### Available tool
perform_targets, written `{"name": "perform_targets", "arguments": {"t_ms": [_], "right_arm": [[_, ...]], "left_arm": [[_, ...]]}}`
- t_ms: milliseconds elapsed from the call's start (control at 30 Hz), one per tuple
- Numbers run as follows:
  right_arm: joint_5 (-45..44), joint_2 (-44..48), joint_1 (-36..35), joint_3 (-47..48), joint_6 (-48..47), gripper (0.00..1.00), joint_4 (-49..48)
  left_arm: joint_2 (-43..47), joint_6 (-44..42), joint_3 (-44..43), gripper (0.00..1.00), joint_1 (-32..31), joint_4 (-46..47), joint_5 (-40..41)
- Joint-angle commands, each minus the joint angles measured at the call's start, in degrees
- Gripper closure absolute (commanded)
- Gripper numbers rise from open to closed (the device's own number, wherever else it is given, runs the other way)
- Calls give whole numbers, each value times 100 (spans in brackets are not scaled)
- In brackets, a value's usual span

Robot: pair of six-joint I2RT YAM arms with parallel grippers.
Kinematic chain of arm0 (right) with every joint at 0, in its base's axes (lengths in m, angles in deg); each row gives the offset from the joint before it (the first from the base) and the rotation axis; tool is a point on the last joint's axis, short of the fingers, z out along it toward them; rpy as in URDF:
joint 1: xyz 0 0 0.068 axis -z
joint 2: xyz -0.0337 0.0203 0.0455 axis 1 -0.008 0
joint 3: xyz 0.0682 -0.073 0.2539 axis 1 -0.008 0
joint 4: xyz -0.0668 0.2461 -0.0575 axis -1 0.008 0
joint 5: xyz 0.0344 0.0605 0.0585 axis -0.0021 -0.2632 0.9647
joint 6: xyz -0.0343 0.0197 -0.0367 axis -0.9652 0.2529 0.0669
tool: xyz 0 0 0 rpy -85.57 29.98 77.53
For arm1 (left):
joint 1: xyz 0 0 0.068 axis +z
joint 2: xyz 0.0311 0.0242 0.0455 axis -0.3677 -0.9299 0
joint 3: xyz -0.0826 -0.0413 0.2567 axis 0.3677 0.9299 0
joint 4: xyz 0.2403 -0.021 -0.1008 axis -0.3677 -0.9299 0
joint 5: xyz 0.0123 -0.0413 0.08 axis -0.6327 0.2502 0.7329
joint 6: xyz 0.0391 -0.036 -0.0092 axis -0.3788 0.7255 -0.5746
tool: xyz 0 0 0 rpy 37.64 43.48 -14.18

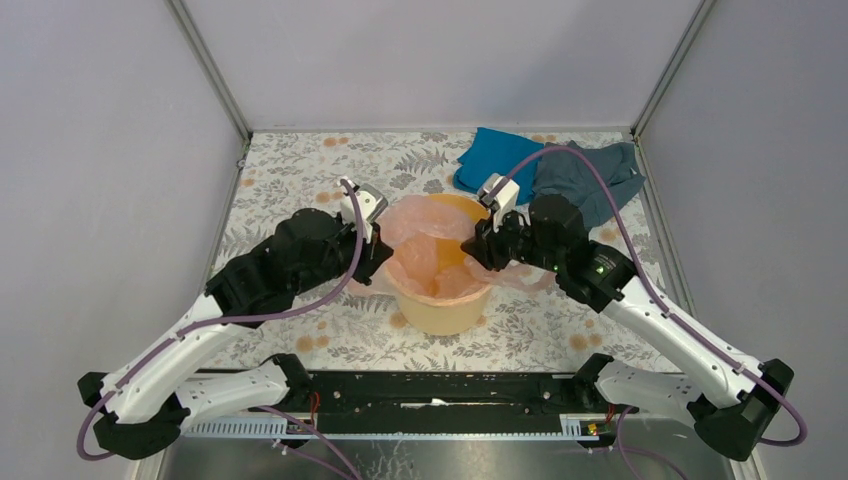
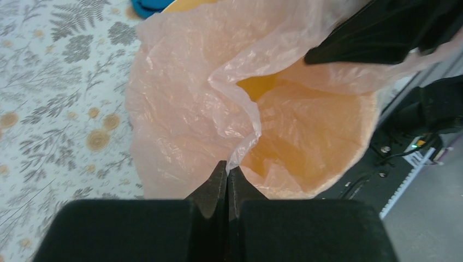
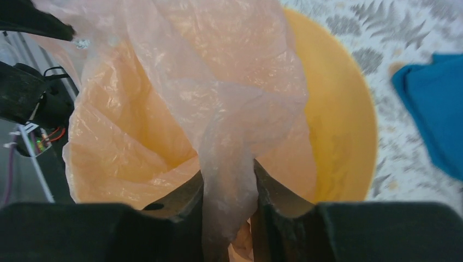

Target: Put the trash bags into the trash bin

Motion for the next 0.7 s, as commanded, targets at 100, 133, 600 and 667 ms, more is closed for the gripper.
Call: {"name": "perform_targets", "arguments": {"t_ms": [100,133,600,667], "right_arm": [[-316,28,16,-113,2172,72,141],[-395,-89,13,-25,2461,72,260],[1400,-1174,1392,462,4138,75,496],[1743,-1257,1489,423,4255,73,336]], "left_arm": [[-194,553,-161,100,172,678,-1141],[-337,661,-196,100,268,660,-1260],[-1106,966,-280,100,2096,608,-3096],[-1261,1009,-342,100,2198,606,-3485]]}}
